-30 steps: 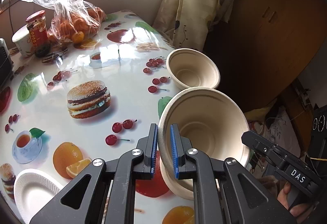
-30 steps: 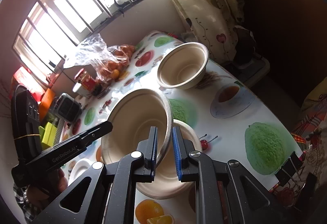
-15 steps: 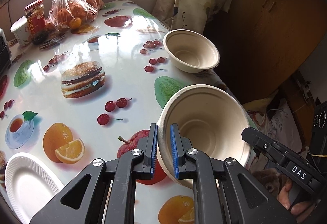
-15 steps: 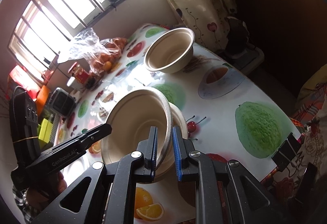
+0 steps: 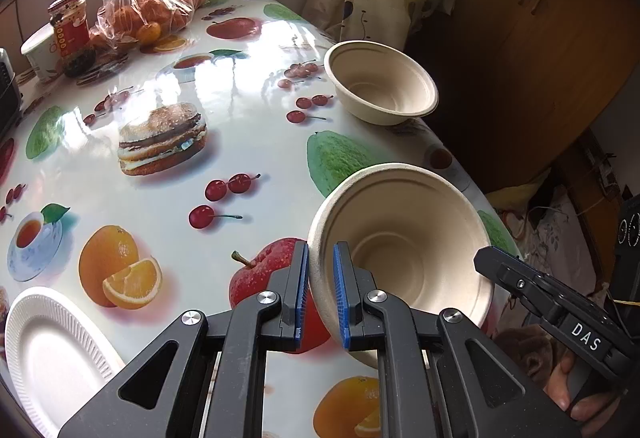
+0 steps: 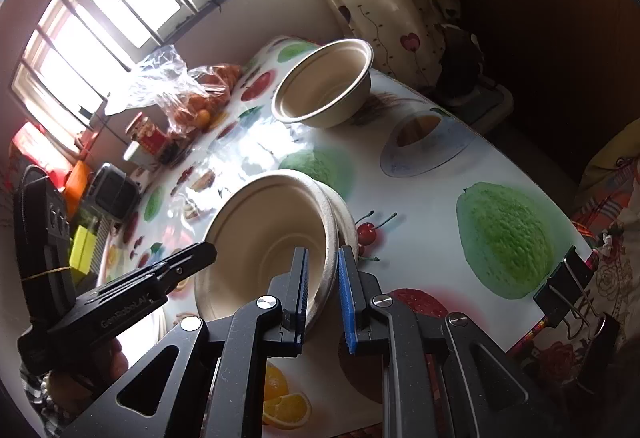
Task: Organize plates and bowls
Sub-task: 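Open both grippers to release the bowls onto the bowl stack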
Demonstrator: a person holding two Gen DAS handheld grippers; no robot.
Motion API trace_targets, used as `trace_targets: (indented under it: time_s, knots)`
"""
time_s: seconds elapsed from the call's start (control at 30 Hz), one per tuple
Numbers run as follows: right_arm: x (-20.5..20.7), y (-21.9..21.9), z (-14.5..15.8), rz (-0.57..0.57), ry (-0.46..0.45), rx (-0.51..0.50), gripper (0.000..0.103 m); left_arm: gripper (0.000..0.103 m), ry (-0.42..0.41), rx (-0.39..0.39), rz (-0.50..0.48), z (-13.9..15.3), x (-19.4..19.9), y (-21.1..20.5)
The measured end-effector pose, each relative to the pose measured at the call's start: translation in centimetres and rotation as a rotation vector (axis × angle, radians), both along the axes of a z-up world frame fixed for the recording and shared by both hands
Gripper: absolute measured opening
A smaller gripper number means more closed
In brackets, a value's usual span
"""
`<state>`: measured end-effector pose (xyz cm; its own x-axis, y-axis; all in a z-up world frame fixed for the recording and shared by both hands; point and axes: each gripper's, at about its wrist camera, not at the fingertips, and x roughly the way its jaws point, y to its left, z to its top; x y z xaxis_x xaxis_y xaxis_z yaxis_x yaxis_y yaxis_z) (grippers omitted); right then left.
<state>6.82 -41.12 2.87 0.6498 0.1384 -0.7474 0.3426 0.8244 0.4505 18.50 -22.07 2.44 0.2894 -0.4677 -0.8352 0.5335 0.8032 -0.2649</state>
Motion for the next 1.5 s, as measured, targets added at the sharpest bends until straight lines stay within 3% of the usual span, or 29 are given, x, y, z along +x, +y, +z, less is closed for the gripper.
trace_targets:
  time_s: [1.33,1.5]
  knots:
    - [-0.02,-0.08,-0.6,-0.003,0.013,-0.001,0.015,0.015,0.01,0.005,0.001,-0.52,0.18,-0.15]
    - [-0.04,-0.1,-0.52,-0.001,0.006,0.004,0.022,0.017,0.009,0.001,0.003,-0.48,0.22,-0.12]
